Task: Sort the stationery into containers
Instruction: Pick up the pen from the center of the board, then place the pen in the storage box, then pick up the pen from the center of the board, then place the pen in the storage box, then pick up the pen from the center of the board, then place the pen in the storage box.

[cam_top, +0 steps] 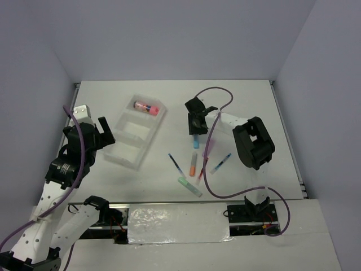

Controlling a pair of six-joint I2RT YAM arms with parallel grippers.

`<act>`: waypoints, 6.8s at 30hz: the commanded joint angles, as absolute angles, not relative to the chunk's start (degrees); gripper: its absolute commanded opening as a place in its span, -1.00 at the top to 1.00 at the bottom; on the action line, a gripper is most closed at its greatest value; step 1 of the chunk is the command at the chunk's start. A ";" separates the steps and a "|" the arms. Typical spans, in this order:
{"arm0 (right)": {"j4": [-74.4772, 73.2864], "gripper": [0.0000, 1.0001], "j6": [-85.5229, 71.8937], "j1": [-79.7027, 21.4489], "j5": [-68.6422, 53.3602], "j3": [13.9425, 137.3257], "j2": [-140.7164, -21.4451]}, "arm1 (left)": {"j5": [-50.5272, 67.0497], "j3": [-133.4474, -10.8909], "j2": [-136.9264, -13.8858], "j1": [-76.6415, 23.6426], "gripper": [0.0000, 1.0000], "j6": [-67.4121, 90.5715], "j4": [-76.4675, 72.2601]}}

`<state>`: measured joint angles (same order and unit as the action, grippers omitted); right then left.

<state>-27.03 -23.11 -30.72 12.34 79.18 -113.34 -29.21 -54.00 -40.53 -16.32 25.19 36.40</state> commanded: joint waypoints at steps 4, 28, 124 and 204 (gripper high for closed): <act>-26.36 0.14 -24.87 -30.67 10.02 78.57 -116.36 | -28.92 -53.96 -40.08 -16.08 -0.99 23.47 34.54; -19.59 0.75 7.73 -44.47 -15.12 120.63 -129.45 | -29.27 -53.96 -40.26 -16.00 -0.99 23.38 34.45; -17.74 -0.63 2.50 -49.92 10.27 117.99 -124.39 | -24.52 -53.88 -42.54 -15.82 -0.99 22.06 33.66; -29.70 -0.59 -9.55 -54.84 -2.73 59.87 -79.82 | -22.41 -54.23 -43.15 -15.03 -0.99 21.80 33.66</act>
